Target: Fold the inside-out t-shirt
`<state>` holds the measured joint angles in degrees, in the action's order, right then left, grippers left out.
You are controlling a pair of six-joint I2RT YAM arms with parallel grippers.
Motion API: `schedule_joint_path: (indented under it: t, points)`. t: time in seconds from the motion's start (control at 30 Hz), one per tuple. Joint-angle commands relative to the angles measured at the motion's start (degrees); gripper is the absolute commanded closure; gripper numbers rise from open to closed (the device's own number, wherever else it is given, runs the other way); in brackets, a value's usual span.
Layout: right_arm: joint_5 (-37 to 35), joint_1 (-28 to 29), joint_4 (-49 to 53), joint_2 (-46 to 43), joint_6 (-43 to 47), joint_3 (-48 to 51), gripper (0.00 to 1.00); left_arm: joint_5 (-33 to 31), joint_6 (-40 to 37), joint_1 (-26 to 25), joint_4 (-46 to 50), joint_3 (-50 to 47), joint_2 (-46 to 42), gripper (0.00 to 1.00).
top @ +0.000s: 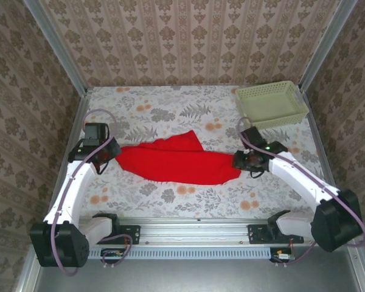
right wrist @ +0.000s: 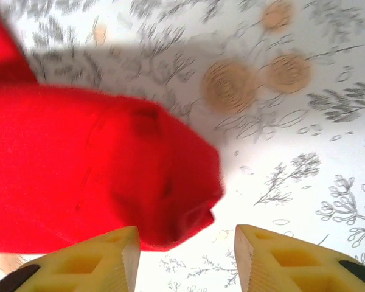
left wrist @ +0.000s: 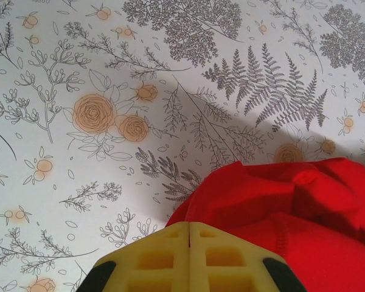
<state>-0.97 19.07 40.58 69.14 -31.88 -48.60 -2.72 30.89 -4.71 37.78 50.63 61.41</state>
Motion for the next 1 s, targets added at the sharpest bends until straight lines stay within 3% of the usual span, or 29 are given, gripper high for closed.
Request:
schedule_joint_path:
  t: [0.0, 0.2, 0.33, 0.47, 0.57, 0.97]
  points:
    - [6.1, -5.3, -2.6, -3.7, -1.4, 3.5, 0.57, 0.4, -0.2, 0.5, -0.3, -0.1, 0.0, 1.00]
    - [11.3, -5.9, -8.1, -5.6, -3.7, 8.7, 0.69, 0.9, -0.2, 0.5, -0.6, -0.1, 0.6, 1.00]
    - [13.9, -5.9, -13.8, -5.0, -4.7, 11.6, 0.69, 1.3, -0.2, 0.5, -0.8, -0.1, 0.6, 1.00]
    - [12.2, -5.8, -15.6, -2.4, -4.0, 10.4, 0.71, 1.3, -0.3, 0.5, -0.6, -0.1, 0.6, 1.00]
    - [13.2, -5.7, -18.7, -0.7, -2.6, 8.8, 0.80, 1.6, -0.2, 0.5, -0.7, -0.3, 0.6, 1.00]
    - [8.6, -5.2, -18.0, 9.4, 0.9, 2.2, 0.72, 2.2, -0.1, 0.6, -0.9, -1.0, 0.0, 1.00]
